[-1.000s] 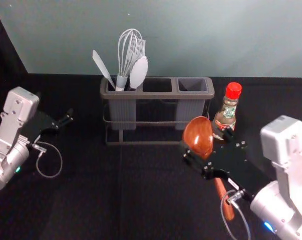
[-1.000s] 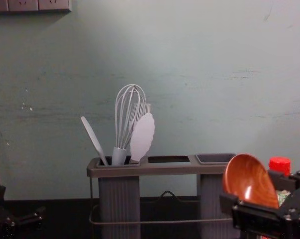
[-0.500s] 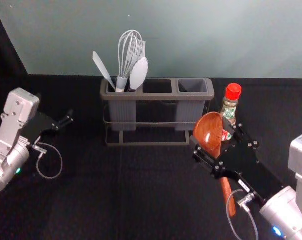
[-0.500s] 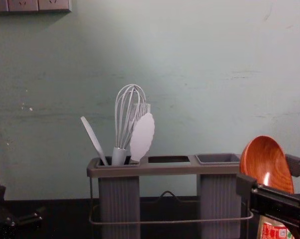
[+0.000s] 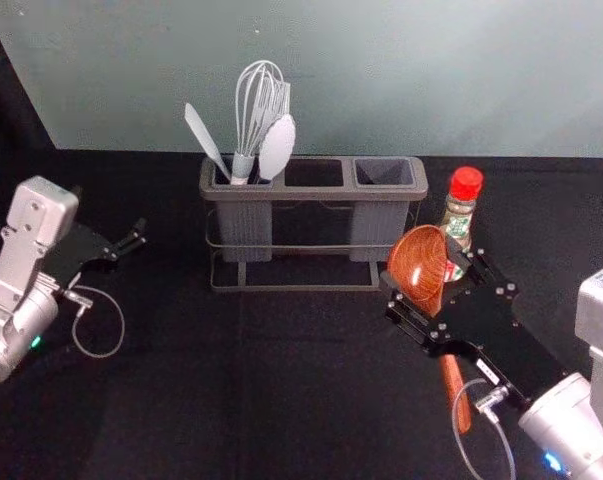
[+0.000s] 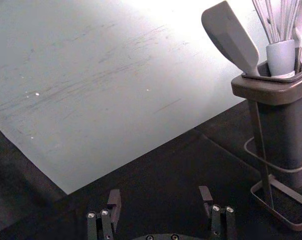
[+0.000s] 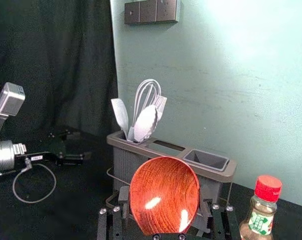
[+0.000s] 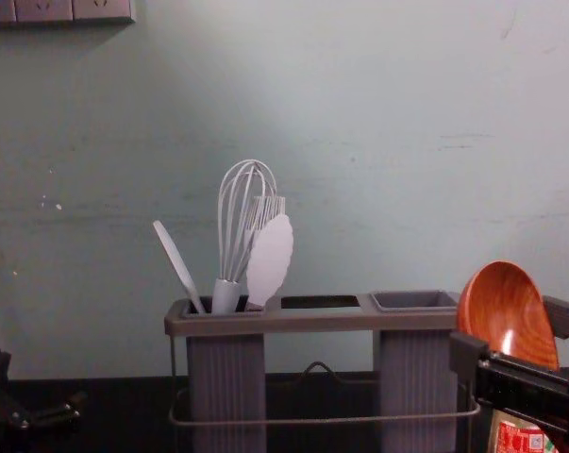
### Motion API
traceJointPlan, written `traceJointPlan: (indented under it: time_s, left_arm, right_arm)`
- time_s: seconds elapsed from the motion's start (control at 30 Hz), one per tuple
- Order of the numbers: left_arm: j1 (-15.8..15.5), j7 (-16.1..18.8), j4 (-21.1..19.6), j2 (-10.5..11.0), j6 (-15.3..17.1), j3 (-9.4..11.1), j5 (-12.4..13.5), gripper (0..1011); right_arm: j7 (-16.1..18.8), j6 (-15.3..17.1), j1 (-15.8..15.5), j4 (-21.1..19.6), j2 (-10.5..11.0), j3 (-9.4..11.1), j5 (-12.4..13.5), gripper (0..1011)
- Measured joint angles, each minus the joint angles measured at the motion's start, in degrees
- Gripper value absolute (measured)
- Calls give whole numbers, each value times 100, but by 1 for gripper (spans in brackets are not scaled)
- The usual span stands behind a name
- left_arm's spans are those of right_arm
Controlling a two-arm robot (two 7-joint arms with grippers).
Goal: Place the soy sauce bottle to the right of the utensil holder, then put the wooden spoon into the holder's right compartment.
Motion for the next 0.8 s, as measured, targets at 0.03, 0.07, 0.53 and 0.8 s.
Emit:
traceJointPlan:
  time_s: [0.03, 0.07, 0.53, 0.8]
  left_arm:
    - [0, 0, 0, 0, 0, 0, 0, 1011]
    - [0, 0, 0, 0, 0, 0, 0, 1011]
    - [0, 0, 0, 0, 0, 0, 0, 1011]
    - [0, 0, 0, 0, 0, 0, 0, 1011]
  right_arm:
    - [0, 0, 0, 0, 0, 0, -1, 837]
    - [1, 0, 0, 0, -1, 0, -1, 836]
    - [17, 8, 0, -8, -6, 0, -5, 837]
    - [3, 5, 181, 50, 15, -28, 20, 836]
